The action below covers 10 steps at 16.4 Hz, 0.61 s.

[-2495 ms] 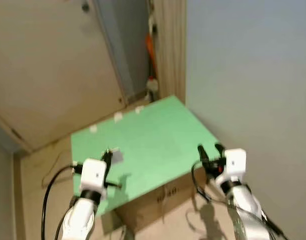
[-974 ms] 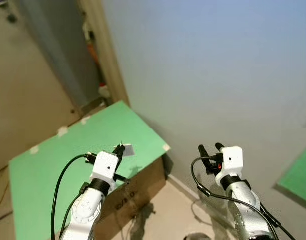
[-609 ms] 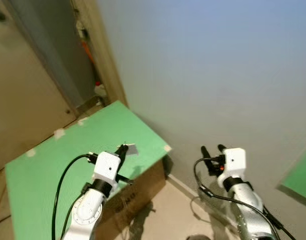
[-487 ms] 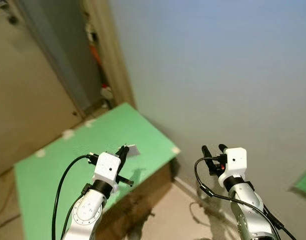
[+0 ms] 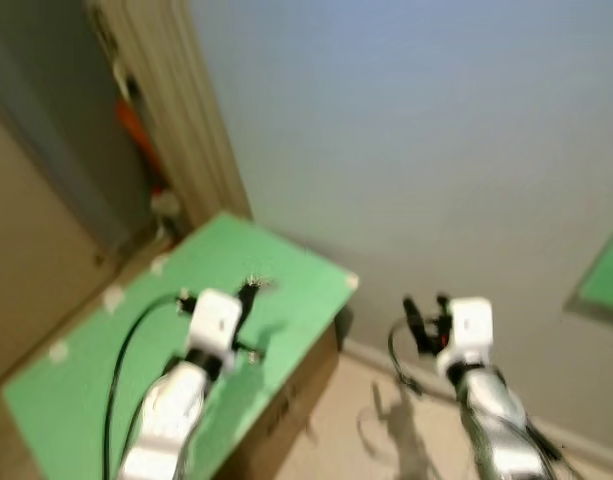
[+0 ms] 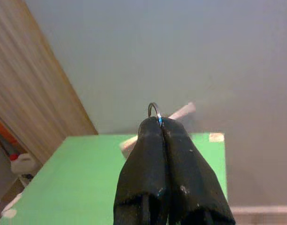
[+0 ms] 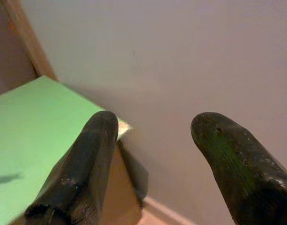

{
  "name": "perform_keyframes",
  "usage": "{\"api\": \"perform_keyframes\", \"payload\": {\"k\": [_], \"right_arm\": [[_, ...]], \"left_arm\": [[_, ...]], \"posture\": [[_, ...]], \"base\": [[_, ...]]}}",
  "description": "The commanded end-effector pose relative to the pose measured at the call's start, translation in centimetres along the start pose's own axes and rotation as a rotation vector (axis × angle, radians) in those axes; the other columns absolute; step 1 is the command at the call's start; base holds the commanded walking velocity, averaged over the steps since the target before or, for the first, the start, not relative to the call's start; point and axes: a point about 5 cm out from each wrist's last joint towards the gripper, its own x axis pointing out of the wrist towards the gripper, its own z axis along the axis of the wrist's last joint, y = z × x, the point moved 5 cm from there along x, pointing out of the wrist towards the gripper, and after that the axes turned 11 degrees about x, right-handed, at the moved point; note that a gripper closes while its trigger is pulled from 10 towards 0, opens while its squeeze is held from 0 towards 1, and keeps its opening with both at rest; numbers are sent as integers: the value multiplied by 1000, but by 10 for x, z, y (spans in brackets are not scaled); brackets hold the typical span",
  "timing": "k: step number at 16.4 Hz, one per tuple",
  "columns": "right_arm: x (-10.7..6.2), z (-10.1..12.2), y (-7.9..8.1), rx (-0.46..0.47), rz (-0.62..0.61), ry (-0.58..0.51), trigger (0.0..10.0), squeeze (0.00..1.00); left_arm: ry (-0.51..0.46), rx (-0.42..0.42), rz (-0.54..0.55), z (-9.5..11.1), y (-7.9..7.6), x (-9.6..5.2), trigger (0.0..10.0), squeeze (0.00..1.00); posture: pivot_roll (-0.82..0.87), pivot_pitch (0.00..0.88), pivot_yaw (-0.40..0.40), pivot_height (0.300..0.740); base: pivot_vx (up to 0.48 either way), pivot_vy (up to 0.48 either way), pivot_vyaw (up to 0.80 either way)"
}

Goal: Hang keys on a hook

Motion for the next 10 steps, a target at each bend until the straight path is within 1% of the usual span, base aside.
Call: {"api": "perform_keyframes", "payload": {"k": [1, 2, 3, 5, 7, 10], "right_arm": [[3, 4, 5, -4, 12, -11, 10000, 0], [2, 5, 7, -33, 32, -17, 10000, 0], [2, 4, 9, -43, 39, -15, 10000, 0], [2, 2, 9, -28, 31, -7, 10000, 0], [4, 3, 8, -22, 26, -14, 10000, 0], [5, 6, 8, -25, 30, -24, 10000, 0]], "left_arm": [[10, 13, -2, -2, 2, 1, 0, 0], [7, 38, -18, -2, -1, 2, 0, 0], [3, 51, -29, -2, -5, 3, 0, 0], [3, 56, -44, -2, -8, 4, 0, 0], [4, 57, -46, -3, -8, 5, 0, 0], [33, 24, -29, -10, -5, 4, 0, 0]], "posture": [[-242, 0, 159, 740], [-243, 0, 160, 740], [-245, 0, 160, 740], [-245, 0, 161, 740], [-246, 0, 162, 740], [-243, 0, 154, 740]], "base": [[0, -428, -525], [0, -454, 0], [0, -439, 0], [0, -416, 0], [0, -416, 0], [0, -416, 0]]}}
